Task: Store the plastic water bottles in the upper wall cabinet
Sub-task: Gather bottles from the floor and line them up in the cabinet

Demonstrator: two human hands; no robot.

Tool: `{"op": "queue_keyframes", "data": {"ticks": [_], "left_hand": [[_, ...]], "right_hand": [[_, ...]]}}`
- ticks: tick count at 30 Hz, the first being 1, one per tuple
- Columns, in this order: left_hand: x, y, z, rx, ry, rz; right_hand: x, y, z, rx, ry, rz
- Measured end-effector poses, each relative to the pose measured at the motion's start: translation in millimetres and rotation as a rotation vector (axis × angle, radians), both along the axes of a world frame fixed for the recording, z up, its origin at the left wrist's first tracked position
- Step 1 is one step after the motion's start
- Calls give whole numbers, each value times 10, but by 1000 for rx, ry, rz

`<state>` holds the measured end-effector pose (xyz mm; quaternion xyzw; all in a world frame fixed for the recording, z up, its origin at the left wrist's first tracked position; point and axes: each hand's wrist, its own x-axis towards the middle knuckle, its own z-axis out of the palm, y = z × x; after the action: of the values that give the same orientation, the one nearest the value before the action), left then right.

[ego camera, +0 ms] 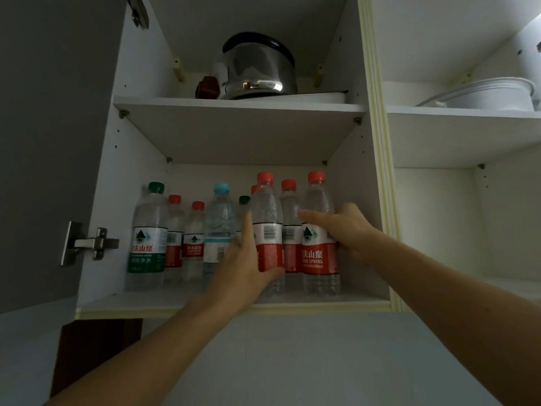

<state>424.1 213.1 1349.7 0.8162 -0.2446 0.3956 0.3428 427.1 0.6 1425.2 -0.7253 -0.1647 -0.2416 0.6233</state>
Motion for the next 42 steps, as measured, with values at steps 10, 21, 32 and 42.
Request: {"op": "queue_keyframes", "data": {"ticks": [10,21,32,42], "left_hand": [[112,62,-145,58,-86,-10],[148,111,-208,16,-93,-9],[67,616,91,-237,-270,307],[309,776,247,-180,173,-32]], "right_hand": [[49,59,-214,-80,-43,-231],[-82,-13,-582,-336,-129,-428],[-226,456,-613,-705,-642,-573],[-88,1092,-756,-589,-401,-638]]}}
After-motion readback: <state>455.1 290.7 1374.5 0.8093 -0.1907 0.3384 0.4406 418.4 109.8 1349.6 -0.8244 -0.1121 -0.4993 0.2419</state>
